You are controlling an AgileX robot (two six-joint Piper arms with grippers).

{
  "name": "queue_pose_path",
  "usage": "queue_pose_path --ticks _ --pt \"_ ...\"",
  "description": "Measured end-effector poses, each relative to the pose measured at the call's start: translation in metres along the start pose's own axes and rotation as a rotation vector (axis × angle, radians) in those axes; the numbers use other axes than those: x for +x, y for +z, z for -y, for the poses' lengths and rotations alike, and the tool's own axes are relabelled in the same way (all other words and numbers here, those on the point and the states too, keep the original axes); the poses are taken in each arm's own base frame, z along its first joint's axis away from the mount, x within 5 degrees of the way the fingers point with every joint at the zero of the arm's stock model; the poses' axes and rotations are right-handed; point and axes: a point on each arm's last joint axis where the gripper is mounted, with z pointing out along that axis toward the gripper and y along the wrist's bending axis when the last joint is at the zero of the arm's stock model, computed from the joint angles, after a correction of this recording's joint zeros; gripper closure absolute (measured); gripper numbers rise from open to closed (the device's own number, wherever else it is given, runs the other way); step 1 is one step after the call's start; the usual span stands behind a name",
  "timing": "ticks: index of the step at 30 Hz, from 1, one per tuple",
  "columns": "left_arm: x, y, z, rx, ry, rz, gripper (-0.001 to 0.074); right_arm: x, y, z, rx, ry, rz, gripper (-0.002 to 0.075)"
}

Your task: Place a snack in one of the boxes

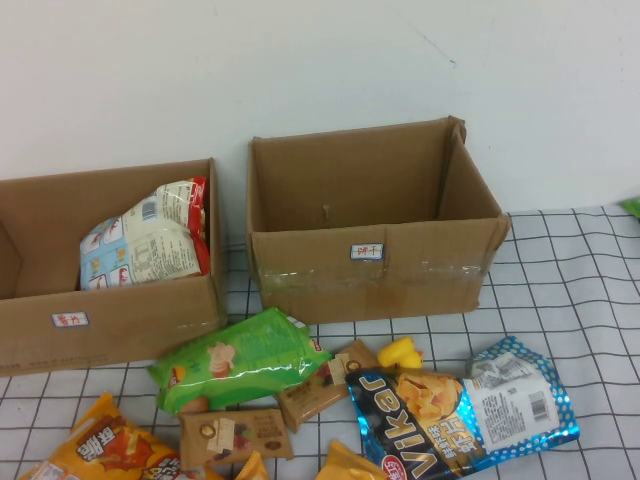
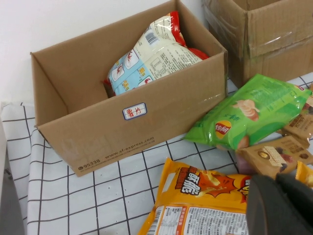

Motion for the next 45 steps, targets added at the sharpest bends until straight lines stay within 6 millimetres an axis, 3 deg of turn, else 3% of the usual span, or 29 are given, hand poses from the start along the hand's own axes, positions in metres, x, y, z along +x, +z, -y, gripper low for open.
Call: queue_pose_path --ticks 5,8,18,40,45 --pt "0.000 0.000 0.000 0.000 0.000 0.000 0.0737 0.006 -0.002 0.012 0.225 0.107 -0.019 0.0727" --pt "0.000 0.000 0.000 0.000 0.000 0.000 0.0737 0.007 -0.002 0.015 0.273 0.132 -0.027 0.0727" --pt "0.000 0.000 0.000 0.000 0.000 0.000 0.0737 0.011 -0.001 0.009 0.175 0.202 -0.074 0.0727" --pt "0.000 0.000 -0.001 -0.008 0.005 0.002 0.0737 0.011 -0.001 0.009 0.173 0.202 -0.076 0.0727" --pt "0.004 0.013 -0.007 -0.081 -0.053 0.076 0.0737 0.011 -0.001 0.009 0.173 0.202 -0.076 0.0727"
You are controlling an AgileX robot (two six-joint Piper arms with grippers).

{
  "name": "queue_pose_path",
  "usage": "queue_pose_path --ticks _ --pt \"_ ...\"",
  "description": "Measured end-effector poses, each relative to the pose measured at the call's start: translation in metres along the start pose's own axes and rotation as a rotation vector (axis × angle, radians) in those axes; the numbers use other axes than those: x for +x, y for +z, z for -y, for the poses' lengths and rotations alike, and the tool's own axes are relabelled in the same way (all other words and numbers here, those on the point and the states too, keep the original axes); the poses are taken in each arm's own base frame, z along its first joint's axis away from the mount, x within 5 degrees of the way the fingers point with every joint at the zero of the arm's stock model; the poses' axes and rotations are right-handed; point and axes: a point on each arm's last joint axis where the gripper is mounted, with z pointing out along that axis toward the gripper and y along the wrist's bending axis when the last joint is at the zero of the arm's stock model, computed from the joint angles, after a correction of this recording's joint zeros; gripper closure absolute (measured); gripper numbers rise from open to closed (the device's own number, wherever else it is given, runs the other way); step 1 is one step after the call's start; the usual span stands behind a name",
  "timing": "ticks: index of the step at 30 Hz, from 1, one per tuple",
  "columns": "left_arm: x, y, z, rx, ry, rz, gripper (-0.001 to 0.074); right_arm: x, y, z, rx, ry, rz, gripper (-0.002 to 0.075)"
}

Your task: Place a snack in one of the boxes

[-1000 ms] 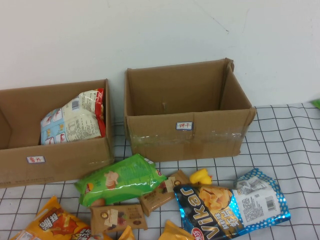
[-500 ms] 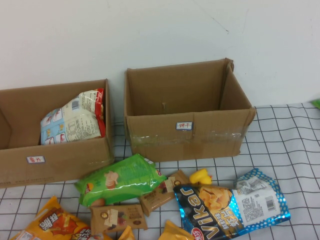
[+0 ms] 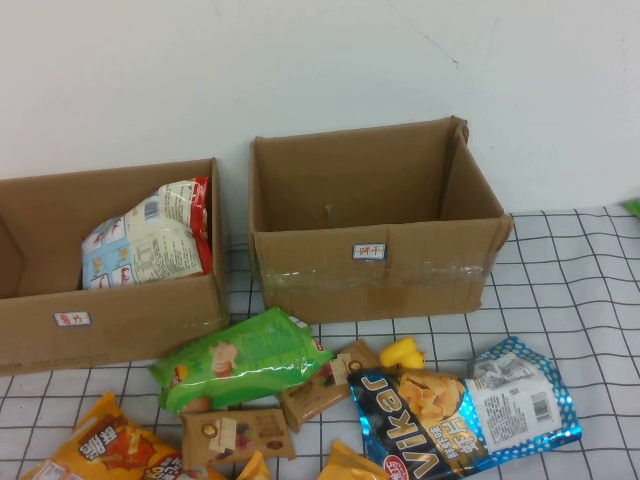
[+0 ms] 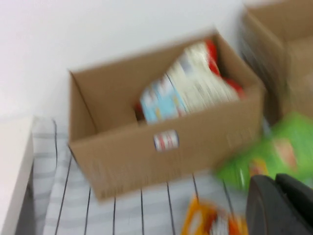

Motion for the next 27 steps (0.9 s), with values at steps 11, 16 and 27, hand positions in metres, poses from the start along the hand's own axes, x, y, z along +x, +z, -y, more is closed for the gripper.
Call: queue_pose_path --ticks 11,16,27 --pt "0.081 0.055 -0.001 -0.111 -0.206 0.198 0.0737 0.000 0.000 0.000 0.000 0.000 -0.002 0.0727" --pt "0.091 0.058 0.000 -0.106 -0.215 0.132 0.0737 0.000 0.000 0.000 0.000 0.000 -0.002 0.0727" --pt "0.100 0.059 0.002 -0.095 -0.210 0.028 0.0737 0.000 0.000 0.000 0.000 0.000 -0.002 0.0727"
